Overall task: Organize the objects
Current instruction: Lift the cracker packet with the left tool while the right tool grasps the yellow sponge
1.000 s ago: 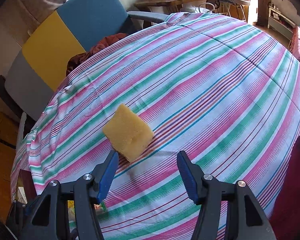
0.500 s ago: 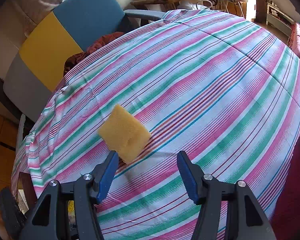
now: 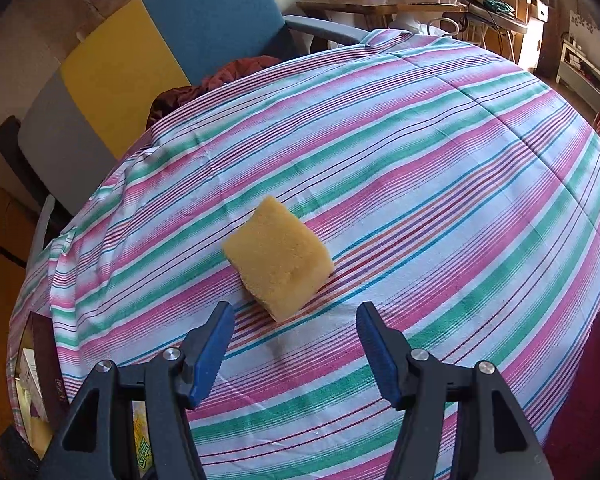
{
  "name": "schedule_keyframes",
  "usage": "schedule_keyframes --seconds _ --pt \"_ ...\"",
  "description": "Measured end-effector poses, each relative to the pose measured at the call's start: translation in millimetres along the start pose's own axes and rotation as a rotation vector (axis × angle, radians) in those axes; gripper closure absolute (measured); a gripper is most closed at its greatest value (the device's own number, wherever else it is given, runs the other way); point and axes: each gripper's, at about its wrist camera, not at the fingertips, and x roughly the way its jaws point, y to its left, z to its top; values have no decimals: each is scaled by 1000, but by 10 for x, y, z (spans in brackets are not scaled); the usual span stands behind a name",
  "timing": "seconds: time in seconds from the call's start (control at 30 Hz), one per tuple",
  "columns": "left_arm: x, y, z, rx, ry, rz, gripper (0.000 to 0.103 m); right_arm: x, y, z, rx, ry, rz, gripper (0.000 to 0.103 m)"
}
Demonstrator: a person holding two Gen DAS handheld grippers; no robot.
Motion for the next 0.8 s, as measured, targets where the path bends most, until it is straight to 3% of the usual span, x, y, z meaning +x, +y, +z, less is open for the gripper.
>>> schedule_keyframes --seconds 0.23,0.4,0.5,0.6,0.67,0.8 --pt "20 75 -13 -14 -15 -36 55 99 214 141 -175 22 -103 29" --pt "12 79 -27 -19 -28 -42 54 383 433 311 -364 80 -175 28" --pt "16 92 -34 -24 -32 -48 54 589 445 367 -397 109 -213 28" --pt "14 110 -38 -30 -36 -56 54 658 360 335 -346 148 -165 46" --pt "18 118 -34 -34 -39 -61 54 556 361 268 -327 118 -161 48" --pt "0 125 -51 -36 -45 -64 54 350 398 40 -303 109 -59 49"
